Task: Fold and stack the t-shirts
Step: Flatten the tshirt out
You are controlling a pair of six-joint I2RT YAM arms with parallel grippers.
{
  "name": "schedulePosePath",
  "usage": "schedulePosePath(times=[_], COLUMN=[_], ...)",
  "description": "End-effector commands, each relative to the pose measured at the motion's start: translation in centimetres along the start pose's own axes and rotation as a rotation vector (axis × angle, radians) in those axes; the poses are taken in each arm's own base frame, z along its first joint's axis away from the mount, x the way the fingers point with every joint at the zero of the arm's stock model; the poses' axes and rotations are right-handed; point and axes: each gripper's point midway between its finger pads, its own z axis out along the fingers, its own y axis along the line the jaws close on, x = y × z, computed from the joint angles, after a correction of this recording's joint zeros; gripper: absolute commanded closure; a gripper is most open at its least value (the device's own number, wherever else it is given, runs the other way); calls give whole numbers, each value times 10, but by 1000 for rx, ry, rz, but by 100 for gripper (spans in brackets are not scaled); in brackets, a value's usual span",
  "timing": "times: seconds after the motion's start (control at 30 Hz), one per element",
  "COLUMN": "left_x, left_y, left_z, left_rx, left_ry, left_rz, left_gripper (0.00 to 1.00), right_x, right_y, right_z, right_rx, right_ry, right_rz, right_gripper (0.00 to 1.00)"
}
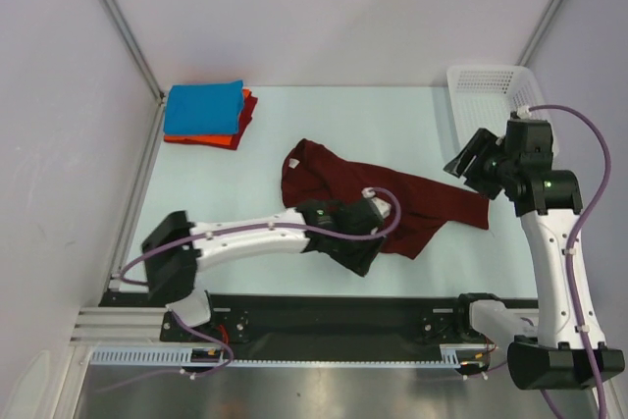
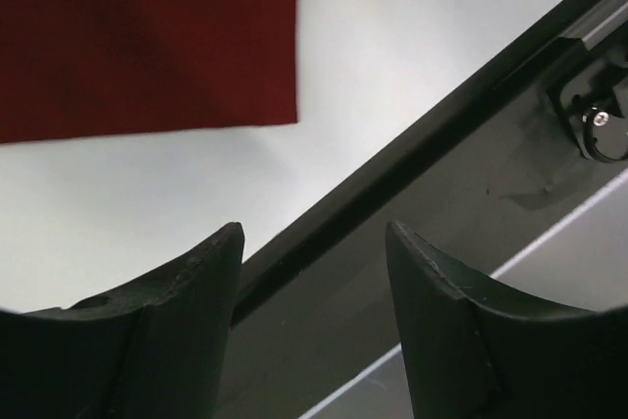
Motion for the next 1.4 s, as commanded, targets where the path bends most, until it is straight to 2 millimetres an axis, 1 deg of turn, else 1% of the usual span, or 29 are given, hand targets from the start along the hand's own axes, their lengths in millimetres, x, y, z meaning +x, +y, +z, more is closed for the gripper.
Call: schedulePosePath(times=[0.0, 0.03, 0.1, 0.13, 0.17, 0.23, 0.37, 0.43, 0.57, 0.73, 0.77, 0.87, 1.03, 1.17, 1.23, 1.27, 1.3, 1.37], left_x=[-16, -18, -21, -16, -20, -18, -6, -5, -1, 14, 20, 27, 26, 16, 14, 9, 10, 5], left_y=[-16, -19, -24, -24, -29, -31, -21, -22, -9, 4, 9, 14, 11, 6, 10, 9, 13, 16], left_z=[17, 20, 29, 41, 41, 46, 67, 71, 81, 95, 97, 103, 110, 108, 105, 102, 95, 89], left_rx=[-49, -48, -43, -56, -52, -63, -99, -99, -151, -195, -205, -202, -187, -182, -208, -221, -250, -273], left_ry=[-24, -26, -19, 13, 8, 9, 47, 44, 43, 79, 92, 106, 106, 86, 83, 73, 78, 50], left_rz=[86, 89, 93, 101, 108, 114, 119, 121, 126, 123, 117, 116, 126, 125, 122, 110, 107, 98], left_gripper=[35, 36, 40, 43, 44, 49, 51, 52, 53, 58, 59, 59, 59, 58, 58, 60, 62, 57], right_x=[21, 24, 24, 22, 21, 19, 15, 15, 16, 20, 21, 23, 28, 32, 32, 32, 32, 32], right_y=[-10, -10, -11, -13, -12, -14, -14, -13, -15, -21, -21, -22, -23, -25, -24, -24, -24, -24], right_z=[2, 1, -4, -7, -10, -15, -23, -25, -28, -30, -29, -29, -28, -26, -26, -26, -26, -27], right_rx=[21, 20, 19, 30, 28, 38, 40, 38, 45, 64, 66, 63, 60, 61, 57, 56, 56, 56], right_ry=[74, 85, 70, 58, 47, 27, -3, -3, -6, -5, 1, 6, 17, 27, 28, 30, 31, 26], right_rz=[17, 17, 13, 9, 5, 2, 3, 3, 0, -4, -3, -1, -2, -1, -3, -2, -4, -4], right_gripper=[37, 37, 37, 37, 37, 37, 37, 37, 37, 37, 37, 37, 37, 37, 37, 37, 37, 37])
